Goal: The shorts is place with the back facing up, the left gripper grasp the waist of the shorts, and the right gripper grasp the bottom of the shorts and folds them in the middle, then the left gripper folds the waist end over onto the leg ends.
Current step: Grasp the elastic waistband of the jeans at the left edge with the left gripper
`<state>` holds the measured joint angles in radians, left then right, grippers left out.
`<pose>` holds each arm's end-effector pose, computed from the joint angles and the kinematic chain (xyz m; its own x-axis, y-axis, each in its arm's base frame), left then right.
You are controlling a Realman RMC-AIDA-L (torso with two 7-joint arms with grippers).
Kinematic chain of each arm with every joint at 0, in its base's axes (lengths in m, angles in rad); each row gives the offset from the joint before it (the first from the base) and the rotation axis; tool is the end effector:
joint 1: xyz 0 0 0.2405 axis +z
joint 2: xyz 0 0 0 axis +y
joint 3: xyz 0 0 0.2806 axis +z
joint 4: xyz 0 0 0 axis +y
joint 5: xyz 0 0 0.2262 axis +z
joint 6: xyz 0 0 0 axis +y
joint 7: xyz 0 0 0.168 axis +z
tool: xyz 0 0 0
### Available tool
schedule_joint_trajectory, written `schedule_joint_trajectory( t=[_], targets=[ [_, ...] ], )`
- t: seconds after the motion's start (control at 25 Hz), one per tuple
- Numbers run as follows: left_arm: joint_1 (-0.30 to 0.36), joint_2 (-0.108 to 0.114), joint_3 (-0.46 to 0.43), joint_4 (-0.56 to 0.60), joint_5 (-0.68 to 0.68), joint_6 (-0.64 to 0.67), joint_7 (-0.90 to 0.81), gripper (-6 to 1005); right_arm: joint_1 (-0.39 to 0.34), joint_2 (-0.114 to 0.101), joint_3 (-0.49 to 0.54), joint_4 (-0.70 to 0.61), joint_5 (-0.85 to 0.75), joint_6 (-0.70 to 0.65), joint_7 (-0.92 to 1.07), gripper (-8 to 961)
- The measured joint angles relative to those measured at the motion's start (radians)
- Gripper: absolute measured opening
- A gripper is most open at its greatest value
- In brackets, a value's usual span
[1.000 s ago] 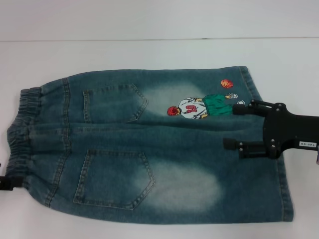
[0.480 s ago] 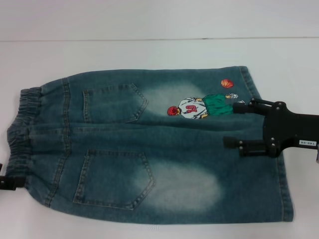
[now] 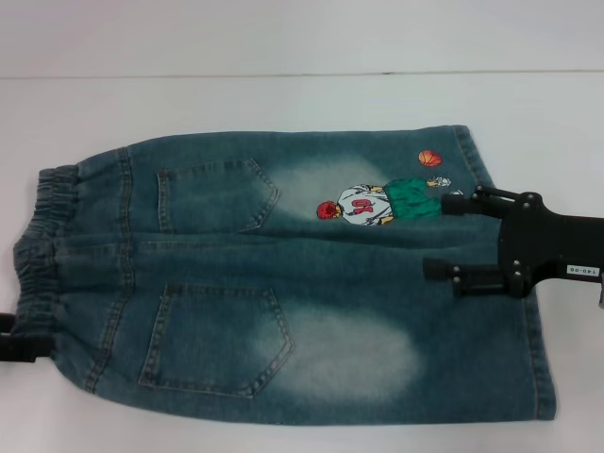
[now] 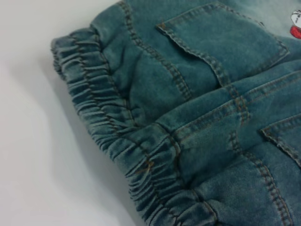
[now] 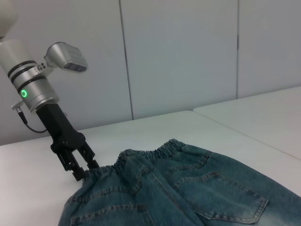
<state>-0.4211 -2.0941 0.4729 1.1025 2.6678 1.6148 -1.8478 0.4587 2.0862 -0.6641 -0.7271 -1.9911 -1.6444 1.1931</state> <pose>-0.3896 0.3130 0.0527 0.6009 0.7893 0.1265 0.7579 -0.5123 -0.4039 0.2908 0.3406 -0.0186 0.8505 -0.1648 -0.4995 -0.3116 -0.9230 -0.2259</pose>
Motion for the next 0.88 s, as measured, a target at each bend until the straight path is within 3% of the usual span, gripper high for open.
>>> schedule_joint_trajectory(
  t=[0.12,0.32,0.76,0.84,0.88],
  targets=[
    [-0.001,0.000,0.003,-0.003,0.001,-0.002,-0.004,853,0.001,0.000,0.000,0.000,0.000,-0.001,0.009,940],
    [-0.001,0.004,0.008,-0.003,0.015,-0.022,-0.020,674,0.001,0.000,0.000,0.000,0.000,-0.003,0.011,940],
    [-0.014,0.000,0.050,-0.022,0.072,-0.095,-0.072,442,0.003,0.003,0.000,0.000,0.000,-0.008,0.016,940],
    [-0.015,0.001,0.048,-0.016,0.075,-0.095,-0.074,204,0.003,0.003,0.000,0.000,0.000,-0.008,0.019,940],
    [-0.016,0.001,0.047,-0.013,0.075,-0.091,-0.074,195,0.003,0.003,0.000,0.000,0.000,-0.007,0.020,940]
  ],
)
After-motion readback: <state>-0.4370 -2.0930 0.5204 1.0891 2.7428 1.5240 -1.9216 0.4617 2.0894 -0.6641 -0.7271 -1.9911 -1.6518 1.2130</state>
